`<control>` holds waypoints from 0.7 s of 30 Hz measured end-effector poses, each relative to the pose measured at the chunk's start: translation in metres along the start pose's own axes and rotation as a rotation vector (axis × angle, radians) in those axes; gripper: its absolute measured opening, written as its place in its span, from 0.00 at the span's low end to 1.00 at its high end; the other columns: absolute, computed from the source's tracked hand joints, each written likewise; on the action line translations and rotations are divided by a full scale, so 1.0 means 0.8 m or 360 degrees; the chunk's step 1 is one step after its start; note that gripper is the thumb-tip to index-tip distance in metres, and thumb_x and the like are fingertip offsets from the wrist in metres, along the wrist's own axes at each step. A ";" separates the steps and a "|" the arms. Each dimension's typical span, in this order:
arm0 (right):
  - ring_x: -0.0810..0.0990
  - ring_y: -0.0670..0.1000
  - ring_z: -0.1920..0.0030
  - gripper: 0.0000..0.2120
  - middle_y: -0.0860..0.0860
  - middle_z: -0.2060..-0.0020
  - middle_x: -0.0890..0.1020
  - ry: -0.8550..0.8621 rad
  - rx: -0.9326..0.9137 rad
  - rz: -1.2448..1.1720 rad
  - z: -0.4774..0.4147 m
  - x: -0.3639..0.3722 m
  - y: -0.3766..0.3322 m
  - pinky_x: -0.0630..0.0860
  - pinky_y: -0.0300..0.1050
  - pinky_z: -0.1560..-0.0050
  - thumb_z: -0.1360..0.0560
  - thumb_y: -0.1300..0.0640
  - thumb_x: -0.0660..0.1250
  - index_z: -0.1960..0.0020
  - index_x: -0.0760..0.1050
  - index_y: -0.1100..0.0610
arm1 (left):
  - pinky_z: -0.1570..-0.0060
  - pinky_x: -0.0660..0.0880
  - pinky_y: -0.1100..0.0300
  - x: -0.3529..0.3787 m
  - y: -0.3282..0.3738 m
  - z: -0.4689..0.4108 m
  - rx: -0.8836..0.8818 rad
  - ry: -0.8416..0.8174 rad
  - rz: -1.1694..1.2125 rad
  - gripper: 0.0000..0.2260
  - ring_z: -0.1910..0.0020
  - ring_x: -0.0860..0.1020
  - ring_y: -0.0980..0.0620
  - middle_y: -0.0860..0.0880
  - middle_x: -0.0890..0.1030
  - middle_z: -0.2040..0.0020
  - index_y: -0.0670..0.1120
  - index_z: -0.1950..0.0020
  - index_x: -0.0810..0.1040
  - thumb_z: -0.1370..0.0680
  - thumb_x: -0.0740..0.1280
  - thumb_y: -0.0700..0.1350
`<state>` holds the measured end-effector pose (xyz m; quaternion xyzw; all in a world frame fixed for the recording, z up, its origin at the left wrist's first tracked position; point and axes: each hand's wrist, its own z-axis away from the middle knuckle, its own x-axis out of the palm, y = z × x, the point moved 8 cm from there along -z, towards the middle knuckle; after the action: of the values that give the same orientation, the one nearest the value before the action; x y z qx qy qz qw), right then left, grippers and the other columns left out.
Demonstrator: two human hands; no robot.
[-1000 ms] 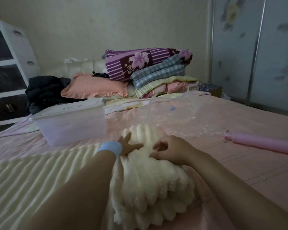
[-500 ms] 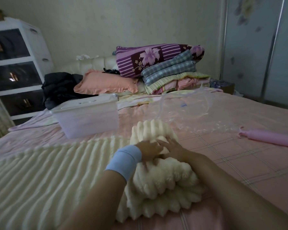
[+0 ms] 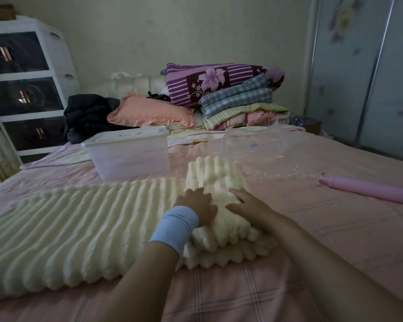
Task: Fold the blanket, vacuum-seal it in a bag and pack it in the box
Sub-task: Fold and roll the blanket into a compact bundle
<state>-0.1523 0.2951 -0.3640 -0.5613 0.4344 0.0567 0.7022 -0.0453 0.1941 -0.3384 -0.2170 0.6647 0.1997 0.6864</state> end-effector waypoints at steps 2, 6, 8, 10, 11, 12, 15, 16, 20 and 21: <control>0.70 0.53 0.29 0.41 0.48 0.26 0.68 0.0154 0.0132 -0.0138 0.009 -0.009 0.011 0.68 0.50 0.32 0.30 0.36 0.69 0.22 0.62 0.49 | 0.32 0.64 0.45 0.014 0.008 0.007 -0.0026 -0.0052 0.0237 0.24 0.29 0.64 0.40 0.43 0.63 0.26 0.44 0.27 0.66 0.18 0.51 0.55; 0.82 0.56 0.45 0.49 0.54 0.40 0.81 0.0327 0.0646 -0.0575 0.040 -0.011 0.042 0.79 0.51 0.42 0.43 0.30 0.74 0.31 0.71 0.57 | 0.28 0.60 0.51 0.045 0.012 0.010 -0.0084 -0.0111 0.0596 0.23 0.27 0.63 0.41 0.41 0.62 0.25 0.40 0.25 0.63 0.16 0.50 0.51; 0.84 0.55 0.53 0.37 0.54 0.49 0.84 0.0397 0.0636 -0.0729 0.046 -0.019 0.038 0.81 0.46 0.53 0.39 0.41 0.79 0.36 0.77 0.60 | 0.28 0.58 0.54 0.042 0.018 0.015 -0.0105 -0.0092 0.0832 0.22 0.26 0.62 0.44 0.44 0.63 0.24 0.42 0.25 0.63 0.16 0.51 0.50; 0.83 0.52 0.57 0.26 0.51 0.56 0.84 0.0575 0.0526 -0.0752 0.053 -0.043 0.021 0.79 0.43 0.59 0.37 0.52 0.78 0.41 0.80 0.59 | 0.26 0.58 0.54 0.034 0.032 0.017 -0.0054 -0.0083 0.1068 0.21 0.26 0.63 0.46 0.46 0.64 0.24 0.45 0.24 0.63 0.16 0.52 0.49; 0.83 0.51 0.58 0.22 0.50 0.57 0.84 0.0667 0.0447 -0.0690 0.058 -0.057 0.008 0.79 0.43 0.59 0.36 0.54 0.77 0.43 0.81 0.58 | 0.27 0.59 0.53 0.032 0.039 0.014 -0.0012 -0.0064 0.1160 0.21 0.26 0.64 0.46 0.46 0.66 0.25 0.46 0.25 0.65 0.16 0.52 0.49; 0.83 0.51 0.57 0.19 0.49 0.58 0.84 0.0735 0.0378 -0.0584 0.063 -0.068 -0.006 0.80 0.45 0.56 0.36 0.54 0.76 0.45 0.82 0.56 | 0.27 0.61 0.52 0.027 0.045 0.016 0.0015 -0.0031 0.1230 0.20 0.28 0.66 0.45 0.45 0.68 0.26 0.45 0.26 0.67 0.16 0.53 0.49; 0.81 0.51 0.51 0.20 0.46 0.51 0.83 0.0841 0.0117 -0.0269 0.073 -0.080 -0.049 0.78 0.48 0.49 0.33 0.47 0.76 0.44 0.81 0.51 | 0.33 0.69 0.48 0.038 0.038 0.013 -0.0020 -0.0032 0.1430 0.19 0.34 0.73 0.44 0.42 0.74 0.32 0.43 0.29 0.71 0.17 0.55 0.50; 0.80 0.52 0.46 0.20 0.45 0.48 0.82 0.0810 0.0014 -0.0275 0.072 -0.077 -0.061 0.77 0.49 0.44 0.30 0.44 0.74 0.41 0.80 0.51 | 0.34 0.70 0.49 0.040 0.031 0.015 -0.0023 -0.0039 0.1429 0.18 0.35 0.74 0.43 0.41 0.75 0.33 0.41 0.31 0.72 0.17 0.55 0.48; 0.76 0.51 0.38 0.26 0.48 0.37 0.80 0.0468 -0.0221 -0.0616 0.053 -0.034 -0.095 0.71 0.52 0.34 0.29 0.40 0.63 0.36 0.78 0.50 | 0.38 0.69 0.54 0.020 -0.017 0.032 -0.0040 -0.0188 0.0998 0.14 0.36 0.73 0.40 0.38 0.76 0.36 0.36 0.35 0.74 0.18 0.60 0.40; 0.75 0.51 0.35 0.31 0.47 0.34 0.78 0.0392 -0.0213 -0.0545 0.049 -0.017 -0.100 0.70 0.52 0.32 0.30 0.38 0.64 0.31 0.74 0.49 | 0.40 0.69 0.55 0.010 -0.036 0.039 -0.0100 -0.0194 0.0843 0.14 0.38 0.74 0.41 0.38 0.76 0.37 0.37 0.36 0.75 0.20 0.62 0.39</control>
<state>-0.0942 0.3044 -0.2959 -0.6750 0.4105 -0.1036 0.6043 -0.0029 0.1875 -0.3449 -0.0444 0.6492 0.4054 0.6421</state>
